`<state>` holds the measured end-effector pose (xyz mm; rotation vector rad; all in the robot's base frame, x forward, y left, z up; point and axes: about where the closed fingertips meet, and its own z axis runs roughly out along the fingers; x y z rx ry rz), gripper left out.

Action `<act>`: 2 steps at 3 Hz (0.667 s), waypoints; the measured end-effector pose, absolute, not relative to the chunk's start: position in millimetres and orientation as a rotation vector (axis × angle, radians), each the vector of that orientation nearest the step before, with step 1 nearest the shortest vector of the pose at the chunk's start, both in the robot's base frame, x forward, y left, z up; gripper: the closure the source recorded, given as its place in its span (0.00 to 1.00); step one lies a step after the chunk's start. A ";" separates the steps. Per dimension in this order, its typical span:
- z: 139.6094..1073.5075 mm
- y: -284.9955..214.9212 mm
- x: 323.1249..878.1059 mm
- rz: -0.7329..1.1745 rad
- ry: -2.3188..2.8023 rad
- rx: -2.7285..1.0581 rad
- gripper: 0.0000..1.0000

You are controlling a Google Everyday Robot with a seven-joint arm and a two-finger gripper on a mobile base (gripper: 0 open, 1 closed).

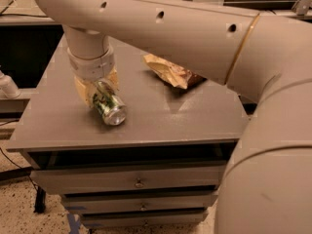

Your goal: Place green can upright

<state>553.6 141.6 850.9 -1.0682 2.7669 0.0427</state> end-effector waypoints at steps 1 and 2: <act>868.7 134.8 566.1 0.119 2.696 -0.987 1.00; 892.7 114.5 579.9 0.259 2.591 -0.844 1.00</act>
Offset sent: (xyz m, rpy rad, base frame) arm 0.0691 -0.0449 0.0970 0.5582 -0.3539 -0.1888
